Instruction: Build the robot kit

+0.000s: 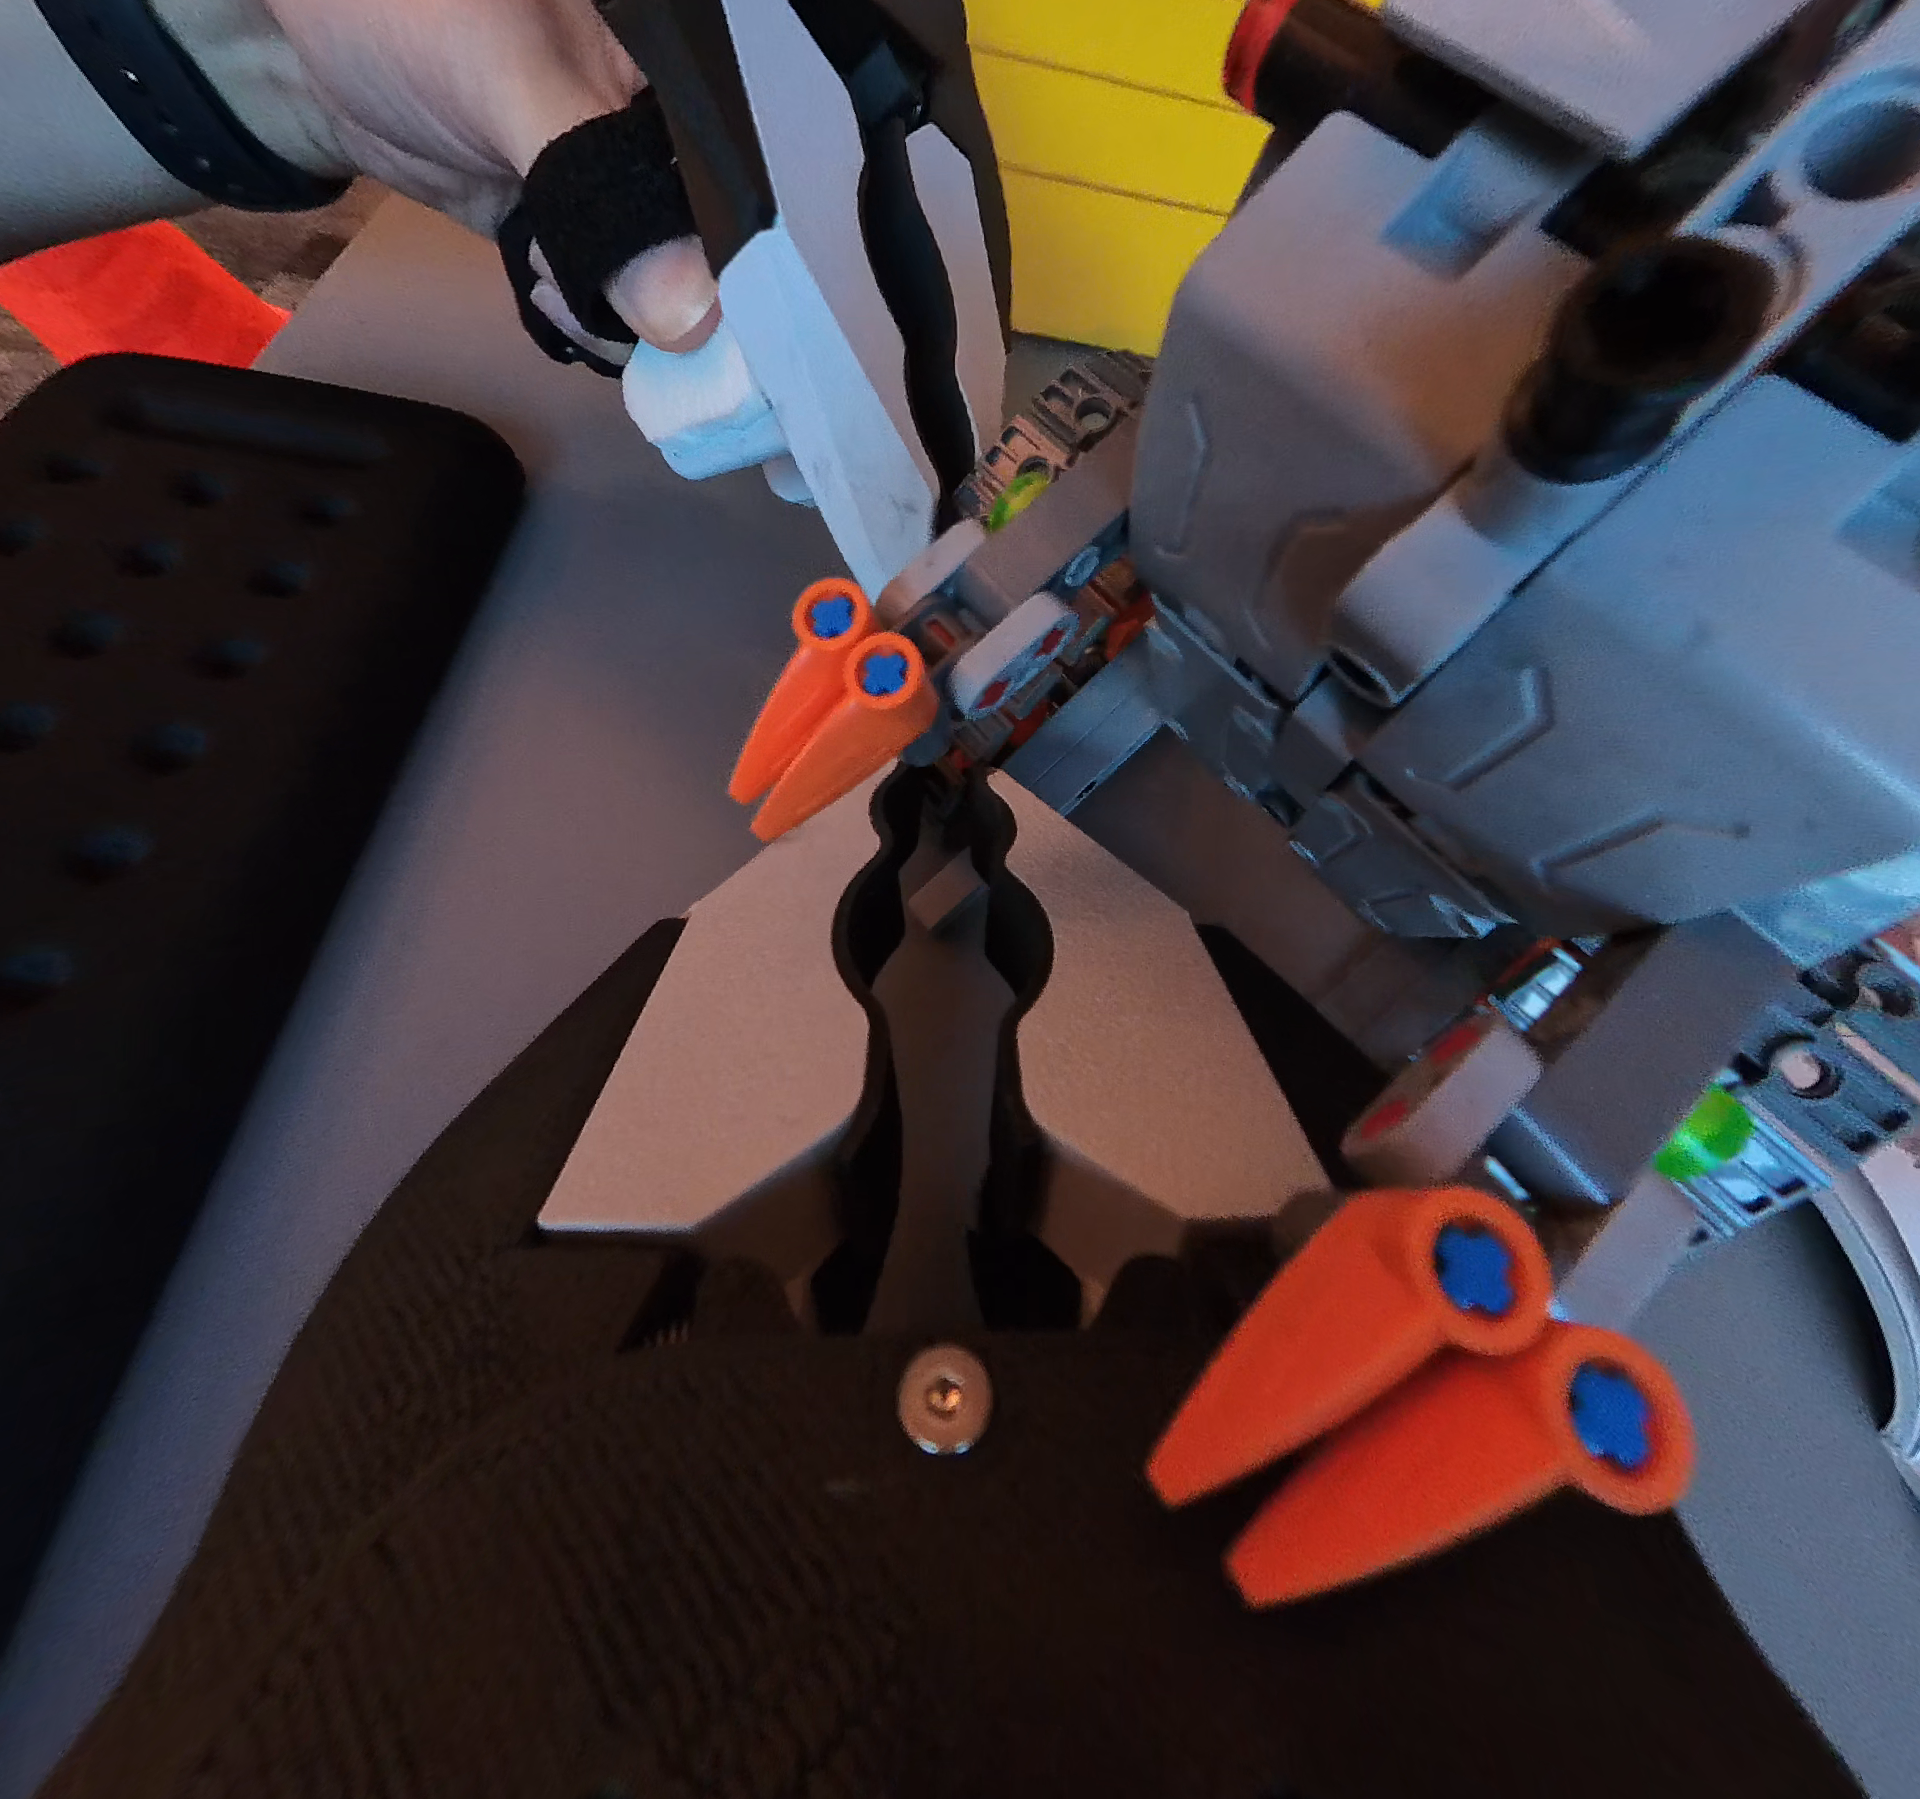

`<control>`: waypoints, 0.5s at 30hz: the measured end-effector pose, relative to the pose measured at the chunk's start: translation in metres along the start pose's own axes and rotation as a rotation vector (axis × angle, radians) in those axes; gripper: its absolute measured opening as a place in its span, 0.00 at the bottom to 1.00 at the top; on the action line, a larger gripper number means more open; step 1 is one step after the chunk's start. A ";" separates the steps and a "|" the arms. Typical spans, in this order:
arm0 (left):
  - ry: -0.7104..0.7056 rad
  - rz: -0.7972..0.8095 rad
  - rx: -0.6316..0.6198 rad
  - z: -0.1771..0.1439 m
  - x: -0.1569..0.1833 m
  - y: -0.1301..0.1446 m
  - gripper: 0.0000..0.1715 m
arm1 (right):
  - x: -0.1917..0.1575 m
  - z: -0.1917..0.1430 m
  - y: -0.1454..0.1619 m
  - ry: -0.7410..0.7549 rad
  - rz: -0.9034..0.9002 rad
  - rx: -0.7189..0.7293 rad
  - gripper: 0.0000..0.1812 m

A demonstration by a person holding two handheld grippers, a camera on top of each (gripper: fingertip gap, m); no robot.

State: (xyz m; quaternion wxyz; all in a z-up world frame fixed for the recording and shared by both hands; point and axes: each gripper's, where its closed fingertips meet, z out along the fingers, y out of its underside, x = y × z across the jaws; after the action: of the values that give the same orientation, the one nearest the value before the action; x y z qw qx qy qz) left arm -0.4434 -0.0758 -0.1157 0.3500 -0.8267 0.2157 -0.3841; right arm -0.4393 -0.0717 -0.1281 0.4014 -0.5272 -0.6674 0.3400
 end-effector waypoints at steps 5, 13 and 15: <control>0.000 -0.013 0.000 0.000 0.000 0.001 0.04 | -0.001 0.001 0.001 0.000 -0.004 -0.009 0.05; 0.002 -0.052 0.017 -0.001 -0.001 0.000 0.04 | 0.001 0.002 0.000 -0.032 0.053 -0.002 0.06; 0.000 -0.059 0.020 -0.001 -0.002 -0.001 0.04 | 0.001 0.002 0.000 -0.045 0.073 0.000 0.06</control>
State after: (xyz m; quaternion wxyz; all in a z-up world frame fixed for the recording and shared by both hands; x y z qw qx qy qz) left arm -0.4454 -0.0747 -0.1157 0.3467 -0.8291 0.1872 -0.3967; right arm -0.4414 -0.0711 -0.1287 0.3734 -0.5435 -0.6567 0.3661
